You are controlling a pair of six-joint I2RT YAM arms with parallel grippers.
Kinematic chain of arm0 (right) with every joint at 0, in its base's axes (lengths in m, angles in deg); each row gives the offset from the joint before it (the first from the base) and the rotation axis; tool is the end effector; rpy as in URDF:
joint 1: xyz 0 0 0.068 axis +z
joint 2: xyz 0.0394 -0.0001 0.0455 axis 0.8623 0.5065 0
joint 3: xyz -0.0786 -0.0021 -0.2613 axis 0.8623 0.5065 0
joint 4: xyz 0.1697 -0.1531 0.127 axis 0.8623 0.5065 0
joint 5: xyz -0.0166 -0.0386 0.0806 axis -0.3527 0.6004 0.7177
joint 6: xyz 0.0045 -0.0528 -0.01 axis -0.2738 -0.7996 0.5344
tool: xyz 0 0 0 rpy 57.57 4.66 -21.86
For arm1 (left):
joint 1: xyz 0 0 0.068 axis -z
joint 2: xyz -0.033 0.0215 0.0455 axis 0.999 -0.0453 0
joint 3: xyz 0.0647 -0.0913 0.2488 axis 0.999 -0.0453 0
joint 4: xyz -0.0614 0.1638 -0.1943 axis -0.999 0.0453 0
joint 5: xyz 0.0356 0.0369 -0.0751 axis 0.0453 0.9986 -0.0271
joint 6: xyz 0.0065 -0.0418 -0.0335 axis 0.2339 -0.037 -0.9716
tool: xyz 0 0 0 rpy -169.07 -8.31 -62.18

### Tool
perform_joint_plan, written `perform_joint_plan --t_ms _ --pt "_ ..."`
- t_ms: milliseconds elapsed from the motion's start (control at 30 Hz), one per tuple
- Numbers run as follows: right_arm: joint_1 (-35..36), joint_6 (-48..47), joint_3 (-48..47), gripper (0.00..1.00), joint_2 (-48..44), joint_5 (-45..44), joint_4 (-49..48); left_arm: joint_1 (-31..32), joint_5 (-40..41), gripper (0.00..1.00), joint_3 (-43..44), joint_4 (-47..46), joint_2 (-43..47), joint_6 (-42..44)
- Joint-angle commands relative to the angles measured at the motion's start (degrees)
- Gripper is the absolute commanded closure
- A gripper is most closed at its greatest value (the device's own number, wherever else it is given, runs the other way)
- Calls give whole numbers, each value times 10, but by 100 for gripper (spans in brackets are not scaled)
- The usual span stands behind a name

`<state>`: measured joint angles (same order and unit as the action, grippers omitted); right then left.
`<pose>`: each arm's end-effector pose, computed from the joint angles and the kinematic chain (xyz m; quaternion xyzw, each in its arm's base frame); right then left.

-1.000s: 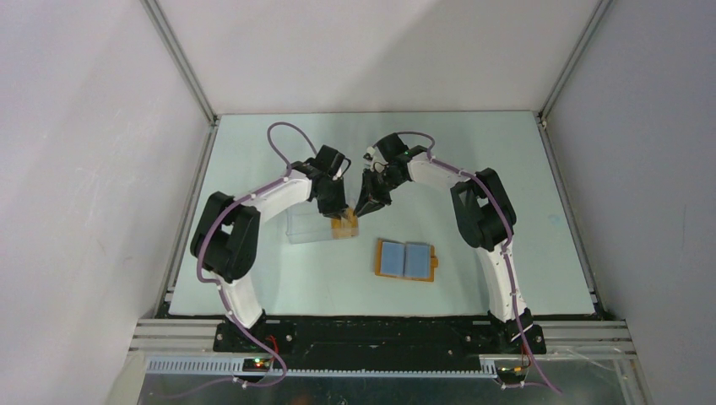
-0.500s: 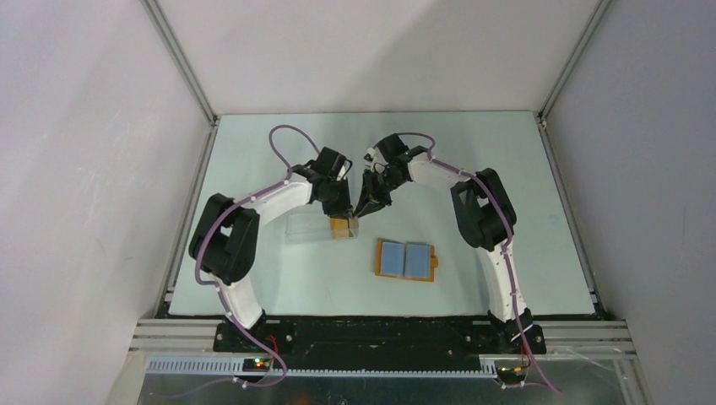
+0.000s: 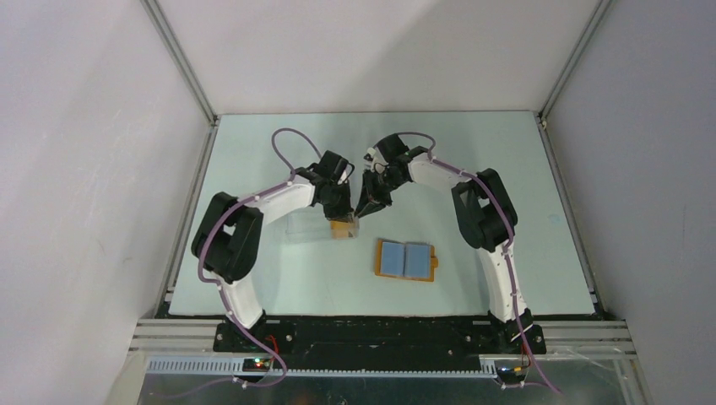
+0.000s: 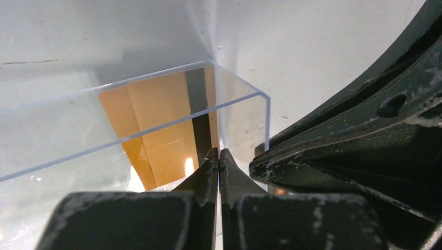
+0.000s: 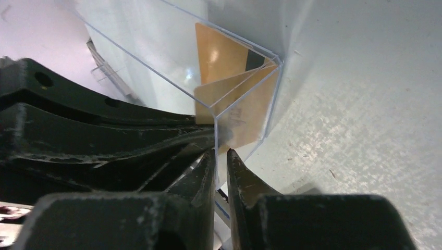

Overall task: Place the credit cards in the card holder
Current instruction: Pick up the credit card from the storage box, then insert the credit card into the card holder.

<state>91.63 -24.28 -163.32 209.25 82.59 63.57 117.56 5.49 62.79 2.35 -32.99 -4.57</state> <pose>0.3817 0.2676 0.1636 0.1073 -0.9068 -0.4075 0.0072 0.3133 -0.1878 0.1833 -0.0303 0.9718 -0.1793 0.1502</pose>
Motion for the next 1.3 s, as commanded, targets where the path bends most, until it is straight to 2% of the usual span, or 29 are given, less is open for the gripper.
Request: perform_joint_plan --t_ms 0,167,267,333,433,467,533,567,600,633,700,867,1033,1267 --pt "1 -30 22 76 -52 -56 34 2 32 100 3 -4 77 -5" --pt "-11 -34 61 50 -155 -78 22 1 71 100 -5 11 203 6" --pt "-27 -20 137 35 -258 -58 -31 1 66 100 -19 11 288 5" --pt "-43 -4 189 29 -324 -27 -74 0 45 100 -28 8 331 2" --pt "-71 43 261 26 -420 41 -163 0 -43 100 -50 -33 375 -13" --pt "-85 56 294 25 -438 85 -185 0 -97 100 -73 -52 395 -32" --pt "-99 109 340 25 -483 145 -265 0 -171 100 -121 -139 425 -78" --pt "-103 144 366 26 -508 176 -318 0 -194 100 -139 -211 434 -116" --pt "-104 162 376 27 -520 187 -336 1 -230 100 -178 -253 454 -139" --pt "-102 191 394 28 -539 206 -381 1 -244 100 -197 -344 475 -182" --pt "-91 229 416 31 -564 219 -433 6 -262 100 -241 -435 499 -224" --pt "-54 270 434 33 -593 213 -486 22 -275 100 -277 -470 530 -246" --pt "-34 299 434 42 -576 198 -515 32 -282 100 -285 -478 541 -261" --pt "-15 392 434 55 -548 202 -646 35 -275 100 -298 -481 550 -268"
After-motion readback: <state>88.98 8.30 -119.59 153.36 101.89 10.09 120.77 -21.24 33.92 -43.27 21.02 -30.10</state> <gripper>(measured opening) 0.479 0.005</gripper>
